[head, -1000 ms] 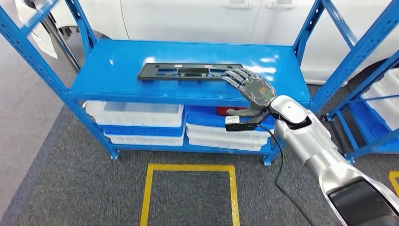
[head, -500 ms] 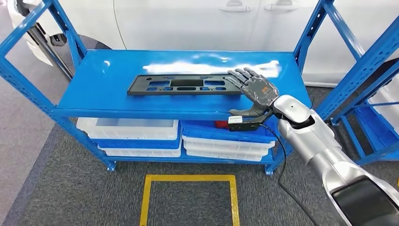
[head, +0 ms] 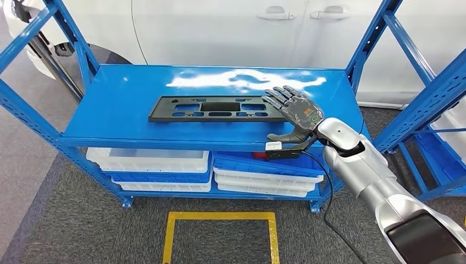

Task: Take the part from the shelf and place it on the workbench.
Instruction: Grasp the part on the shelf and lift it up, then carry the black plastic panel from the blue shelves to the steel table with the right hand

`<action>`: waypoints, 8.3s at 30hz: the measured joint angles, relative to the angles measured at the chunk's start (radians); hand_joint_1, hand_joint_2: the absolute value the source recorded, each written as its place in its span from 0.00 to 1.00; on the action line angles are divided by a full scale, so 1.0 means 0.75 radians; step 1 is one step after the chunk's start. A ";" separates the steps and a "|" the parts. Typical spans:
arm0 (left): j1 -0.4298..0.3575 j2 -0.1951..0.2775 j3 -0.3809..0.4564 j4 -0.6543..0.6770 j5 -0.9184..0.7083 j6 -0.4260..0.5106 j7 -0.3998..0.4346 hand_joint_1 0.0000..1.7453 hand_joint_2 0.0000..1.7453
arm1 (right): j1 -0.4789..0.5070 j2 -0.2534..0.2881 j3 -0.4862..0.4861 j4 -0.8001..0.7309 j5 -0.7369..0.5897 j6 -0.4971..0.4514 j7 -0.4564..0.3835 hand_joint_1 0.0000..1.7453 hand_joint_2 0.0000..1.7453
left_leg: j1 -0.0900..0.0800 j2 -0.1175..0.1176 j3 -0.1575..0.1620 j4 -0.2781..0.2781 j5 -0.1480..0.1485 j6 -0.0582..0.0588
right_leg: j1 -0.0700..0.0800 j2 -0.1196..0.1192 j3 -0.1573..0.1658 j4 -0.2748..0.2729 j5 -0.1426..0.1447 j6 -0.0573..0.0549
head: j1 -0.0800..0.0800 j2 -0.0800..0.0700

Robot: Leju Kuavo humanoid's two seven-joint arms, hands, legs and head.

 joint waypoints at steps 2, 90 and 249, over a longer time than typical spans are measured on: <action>-0.004 -0.002 0.000 0.000 0.000 0.000 -0.002 0.00 0.00 | 0.004 -0.005 0.001 -0.004 -0.001 -0.005 0.002 0.00 0.00 | 0.003 0.001 0.006 -0.006 0.000 0.009 | -0.005 -0.002 -0.071 0.149 -0.075 0.013 | 0.000 0.000; -0.048 -0.046 -0.065 0.000 -0.032 -0.023 0.018 0.00 0.00 | -0.180 0.657 0.364 0.470 0.094 0.045 0.274 0.00 1.00 | 0.026 -0.003 -0.013 0.057 -0.029 -0.071 | -0.009 -0.005 0.016 -0.022 0.018 -0.014 | 0.000 0.000; -0.036 -0.045 0.038 -0.001 0.090 0.022 0.021 0.00 1.00 | 1.201 0.369 0.067 -0.993 -1.275 0.484 -0.424 1.00 1.00 | 0.013 0.011 0.102 0.018 -0.101 -0.002 | -0.010 -0.019 -0.094 0.094 -0.032 0.030 | 0.001 0.000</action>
